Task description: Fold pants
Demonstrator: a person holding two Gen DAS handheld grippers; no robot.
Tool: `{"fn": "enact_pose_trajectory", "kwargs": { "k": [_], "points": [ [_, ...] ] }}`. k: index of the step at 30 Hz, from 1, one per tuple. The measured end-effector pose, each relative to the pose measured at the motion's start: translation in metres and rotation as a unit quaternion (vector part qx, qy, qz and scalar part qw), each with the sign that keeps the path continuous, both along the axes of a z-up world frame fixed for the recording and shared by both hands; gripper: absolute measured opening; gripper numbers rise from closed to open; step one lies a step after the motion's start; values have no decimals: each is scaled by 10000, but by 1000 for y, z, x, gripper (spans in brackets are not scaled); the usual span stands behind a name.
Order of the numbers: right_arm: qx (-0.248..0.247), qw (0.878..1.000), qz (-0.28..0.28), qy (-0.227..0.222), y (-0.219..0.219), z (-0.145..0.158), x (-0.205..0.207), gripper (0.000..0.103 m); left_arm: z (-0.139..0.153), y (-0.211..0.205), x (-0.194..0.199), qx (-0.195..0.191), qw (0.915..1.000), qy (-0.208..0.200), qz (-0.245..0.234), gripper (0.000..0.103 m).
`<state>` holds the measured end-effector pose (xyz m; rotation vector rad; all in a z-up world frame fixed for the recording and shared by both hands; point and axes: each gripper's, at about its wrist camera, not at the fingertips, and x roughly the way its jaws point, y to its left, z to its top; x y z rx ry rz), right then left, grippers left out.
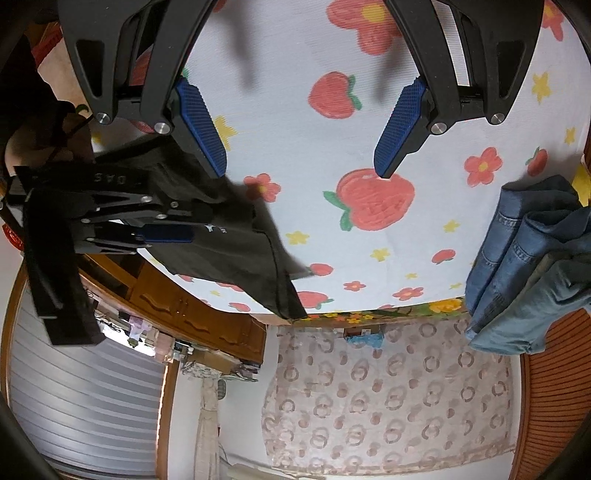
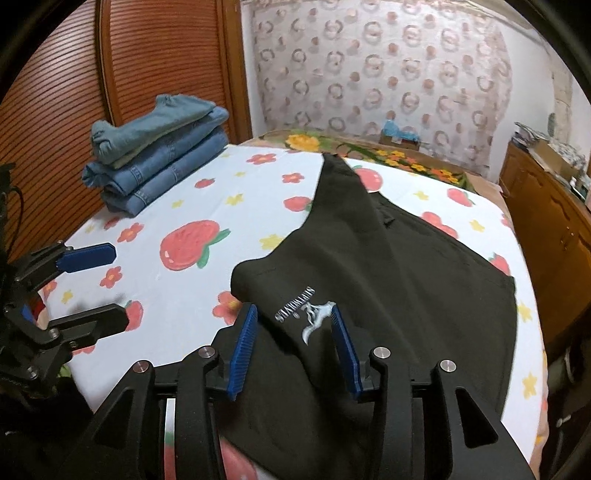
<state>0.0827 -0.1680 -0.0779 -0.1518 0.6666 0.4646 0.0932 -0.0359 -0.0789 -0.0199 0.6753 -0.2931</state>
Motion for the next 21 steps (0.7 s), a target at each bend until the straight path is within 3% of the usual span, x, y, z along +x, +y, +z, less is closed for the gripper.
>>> {"fn": "enact_pose_trajectory", "kwargs": {
  "k": [12, 21],
  "points": [
    [-416, 9990, -23, 148, 20, -18, 26, 47, -7, 8, 1, -40, 9999, 78, 62, 83],
    [-768, 9970, 111, 67, 41, -21, 27, 66, -8, 9, 1, -41, 9999, 85, 61, 83]
  ]
}}
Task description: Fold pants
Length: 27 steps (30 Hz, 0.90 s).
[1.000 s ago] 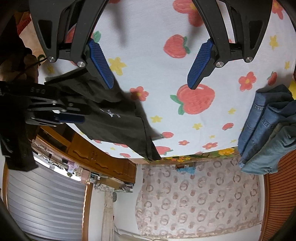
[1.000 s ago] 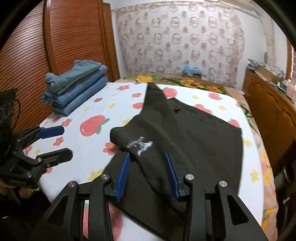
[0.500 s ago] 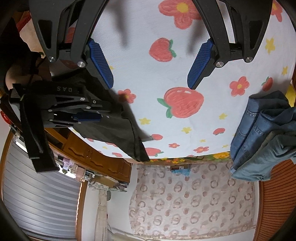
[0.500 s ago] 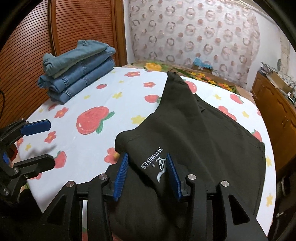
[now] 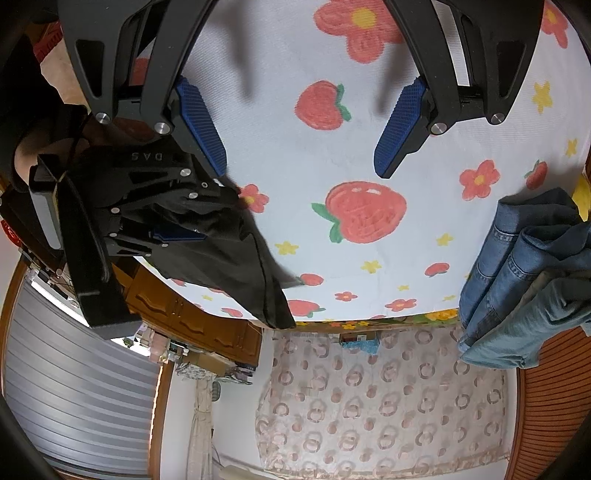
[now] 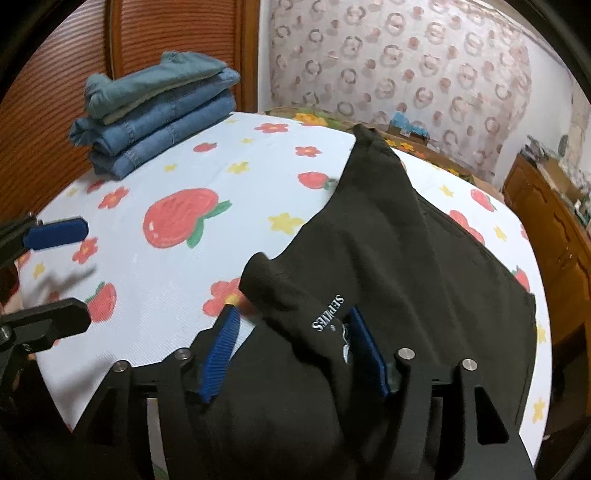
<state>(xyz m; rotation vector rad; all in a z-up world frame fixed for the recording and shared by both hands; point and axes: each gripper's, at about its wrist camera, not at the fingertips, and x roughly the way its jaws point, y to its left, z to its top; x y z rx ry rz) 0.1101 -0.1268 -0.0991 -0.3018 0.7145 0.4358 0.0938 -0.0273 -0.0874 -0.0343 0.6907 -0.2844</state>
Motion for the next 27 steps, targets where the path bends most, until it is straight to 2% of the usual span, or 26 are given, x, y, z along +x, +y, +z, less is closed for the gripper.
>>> {"fn": "enact_pose_trajectory", "kwargs": {
  "k": [4, 14, 17, 19, 20, 22, 25, 27],
  "points": [
    [92, 9999, 15, 99, -4, 0, 2, 70, -1, 0, 0, -7, 10000, 3, 6, 83],
    [-71, 9998, -137, 85, -1, 3, 3, 71, -5, 0, -2, 1, 10000, 24, 3, 83],
    [-156, 9998, -118, 105, 2, 6, 5, 59, -5, 0, -2, -1, 10000, 20, 3, 83],
    [-222, 9996, -80, 170, 3, 8, 8, 41, -6, 0, -2, -12, 10000, 21, 7, 83],
    [-189, 9996, -20, 230, 3, 9, 9, 38, -6, 0, -2, -11, 10000, 21, 6, 83],
    [-243, 9993, 26, 295, 4, 10, 11, 22, -7, 1, -2, -22, 10000, 19, 8, 83],
    [-91, 9995, 63, 297, -1, 17, 13, 12, -7, 1, -1, -30, 10000, 18, 0, 83],
    [54, 9997, 48, 248, -6, 24, 11, 11, -6, 1, -1, -31, 10000, 22, 1, 83]
  ]
}}
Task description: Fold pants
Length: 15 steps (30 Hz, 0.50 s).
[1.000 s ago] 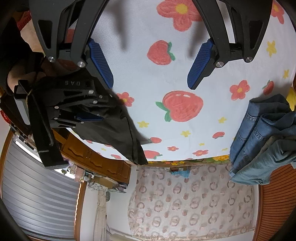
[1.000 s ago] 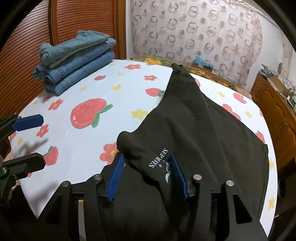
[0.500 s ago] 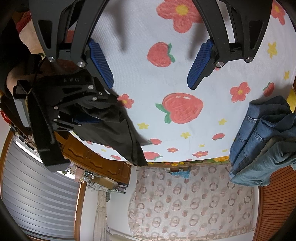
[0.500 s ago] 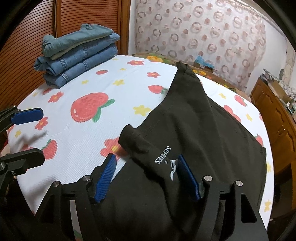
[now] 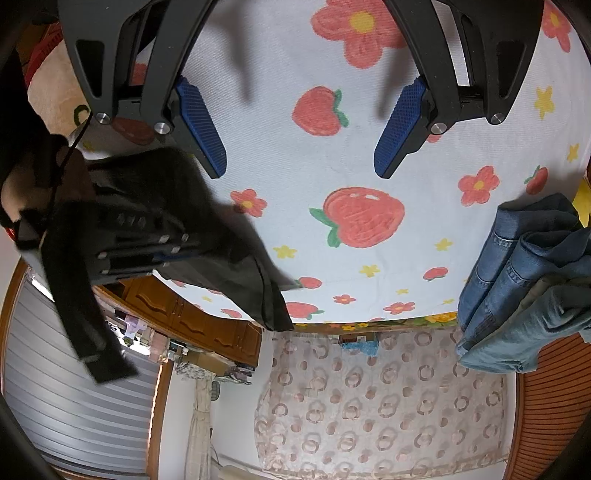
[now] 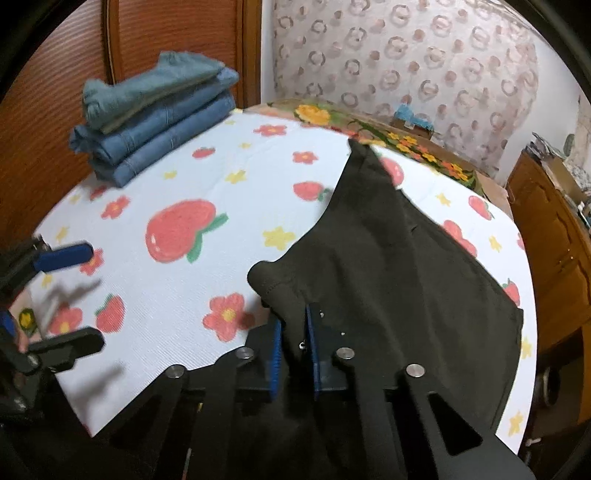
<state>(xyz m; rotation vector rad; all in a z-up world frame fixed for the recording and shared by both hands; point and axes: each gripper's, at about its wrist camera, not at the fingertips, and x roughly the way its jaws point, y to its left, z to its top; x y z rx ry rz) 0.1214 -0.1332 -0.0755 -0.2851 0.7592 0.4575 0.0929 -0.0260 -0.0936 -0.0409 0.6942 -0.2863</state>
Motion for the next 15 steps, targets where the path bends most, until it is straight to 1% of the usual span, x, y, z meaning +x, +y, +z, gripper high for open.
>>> {"fn": "enact_pose_trajectory", "kwargs": {
  "k": [6, 8, 15],
  "points": [
    [459, 9989, -45, -117, -21, 17, -3, 9, 1, -2, -1, 10, 10000, 14, -45, 83],
    [639, 9979, -2, -52, -25, 19, -3, 9, 0, -3, -1, 16, 10000, 22, -54, 83],
    [698, 9975, 53, 49, -15, 7, -1, 9, 0, -5, -1, 37, 9999, 36, -87, 83]
  ]
}}
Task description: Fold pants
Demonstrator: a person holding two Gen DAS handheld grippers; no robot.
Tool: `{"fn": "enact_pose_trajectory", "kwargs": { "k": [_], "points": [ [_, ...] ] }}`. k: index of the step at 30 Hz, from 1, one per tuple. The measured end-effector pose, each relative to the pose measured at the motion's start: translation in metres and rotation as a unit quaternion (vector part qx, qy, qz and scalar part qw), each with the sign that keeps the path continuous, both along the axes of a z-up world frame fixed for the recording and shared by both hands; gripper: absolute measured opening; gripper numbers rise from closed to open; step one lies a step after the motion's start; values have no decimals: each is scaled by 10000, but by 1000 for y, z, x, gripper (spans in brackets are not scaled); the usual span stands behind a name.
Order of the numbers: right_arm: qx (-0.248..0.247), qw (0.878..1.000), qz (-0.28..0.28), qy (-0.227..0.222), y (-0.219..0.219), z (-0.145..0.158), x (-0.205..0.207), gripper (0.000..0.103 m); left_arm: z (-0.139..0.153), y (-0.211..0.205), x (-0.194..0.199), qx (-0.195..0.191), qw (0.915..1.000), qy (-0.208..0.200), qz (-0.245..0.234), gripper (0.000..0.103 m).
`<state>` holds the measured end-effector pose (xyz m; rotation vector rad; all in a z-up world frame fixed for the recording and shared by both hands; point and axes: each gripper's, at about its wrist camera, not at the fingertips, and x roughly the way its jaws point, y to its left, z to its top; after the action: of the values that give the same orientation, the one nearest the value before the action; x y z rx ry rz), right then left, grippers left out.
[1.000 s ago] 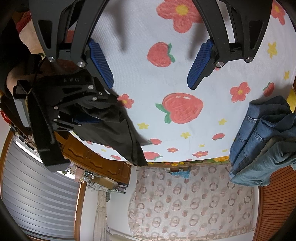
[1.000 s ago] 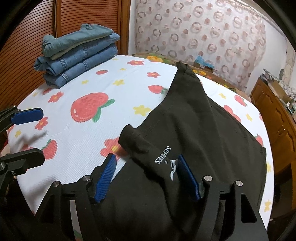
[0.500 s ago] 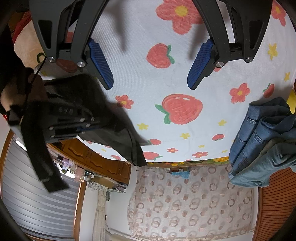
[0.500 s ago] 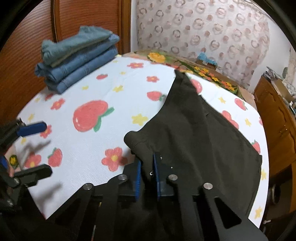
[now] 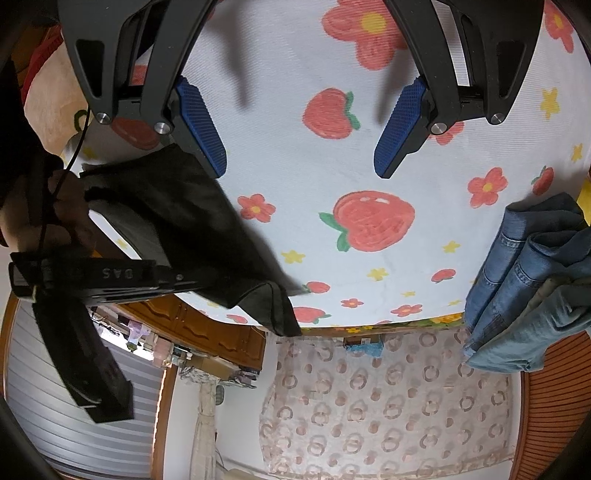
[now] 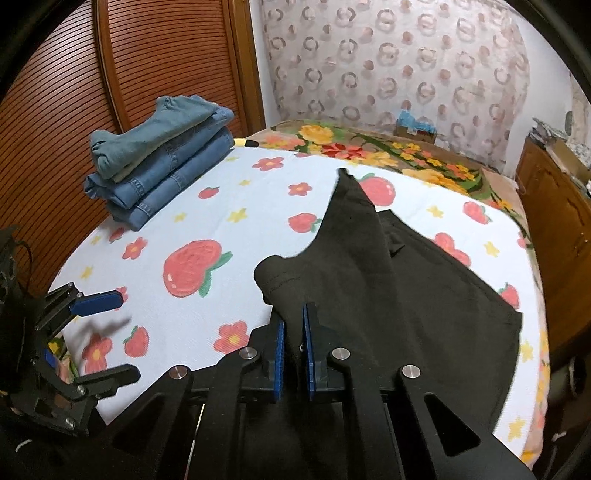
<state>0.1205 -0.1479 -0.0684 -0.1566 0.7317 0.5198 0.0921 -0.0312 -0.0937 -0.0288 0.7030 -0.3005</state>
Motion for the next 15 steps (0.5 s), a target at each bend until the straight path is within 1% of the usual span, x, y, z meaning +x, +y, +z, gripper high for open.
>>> {"fn": "enact_pose_trajectory", "kwargs": {
  "k": [5, 8, 11, 15],
  "points": [
    [-52, 10000, 15, 52, 3, -1, 8, 9, 0, 0, -1, -10, 10000, -4, 1, 83],
    [-6, 10000, -5, -16, -8, 8, 9, 7, 0, -1, 0, -7, 10000, -5, -6, 83],
    [21, 9998, -179, -121, -23, 16, 10, 6, -1, -1, -1, -15, 10000, 5, -12, 83],
    [22, 9981, -550, -271, -54, 29, 18, 6, -1, -1, -2, -15, 10000, -5, -32, 83]
  ]
}}
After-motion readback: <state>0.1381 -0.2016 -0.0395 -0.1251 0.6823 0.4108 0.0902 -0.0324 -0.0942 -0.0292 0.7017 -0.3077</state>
